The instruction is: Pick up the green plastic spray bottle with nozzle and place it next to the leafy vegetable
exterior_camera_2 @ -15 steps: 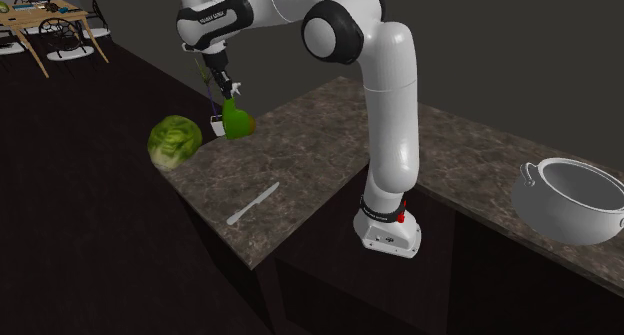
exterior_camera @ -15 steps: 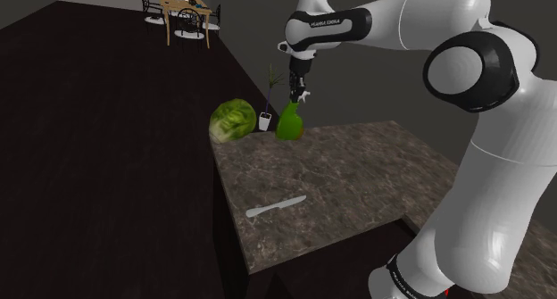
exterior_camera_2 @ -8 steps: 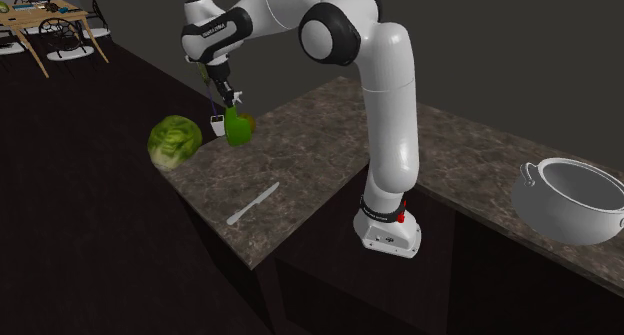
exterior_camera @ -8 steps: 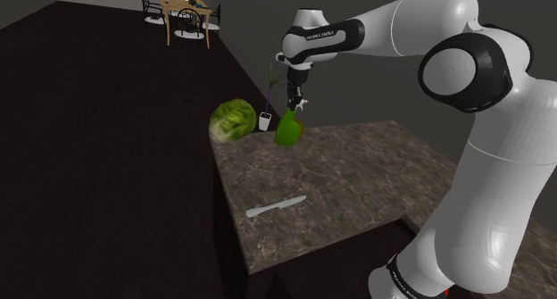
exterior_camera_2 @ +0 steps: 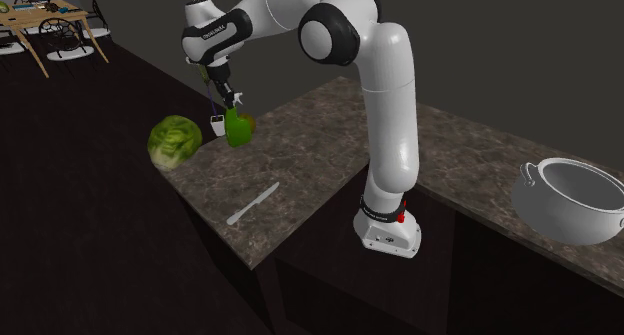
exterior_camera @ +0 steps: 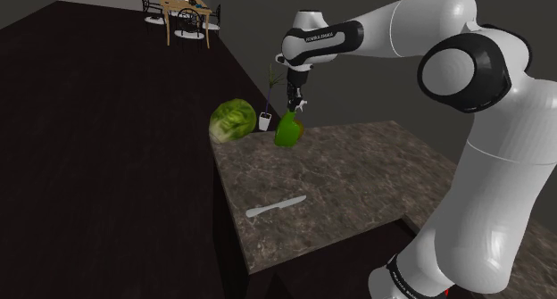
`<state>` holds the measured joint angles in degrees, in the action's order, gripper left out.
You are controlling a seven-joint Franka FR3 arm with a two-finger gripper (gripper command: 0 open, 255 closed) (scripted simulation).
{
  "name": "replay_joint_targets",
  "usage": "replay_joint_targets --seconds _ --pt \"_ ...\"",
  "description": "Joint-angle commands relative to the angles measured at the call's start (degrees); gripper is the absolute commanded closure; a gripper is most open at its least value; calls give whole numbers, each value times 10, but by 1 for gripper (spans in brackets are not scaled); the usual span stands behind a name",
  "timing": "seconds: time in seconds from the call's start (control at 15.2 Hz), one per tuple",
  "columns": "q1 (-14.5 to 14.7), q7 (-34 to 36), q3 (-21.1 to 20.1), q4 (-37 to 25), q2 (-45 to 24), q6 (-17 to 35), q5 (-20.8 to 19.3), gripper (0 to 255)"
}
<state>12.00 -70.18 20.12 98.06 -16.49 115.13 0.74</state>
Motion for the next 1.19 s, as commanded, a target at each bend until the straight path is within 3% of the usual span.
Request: replay_joint_targets --seconds 0.0,0.33,0.59,1.12 --pt "0 0 0 0 0 0 0 0" --pt "0 0 0 0 0 0 0 0" --pt "4 4 1 -51 17 -67 -6 0" --pt "4 4 1 -51 17 -67 -6 0"
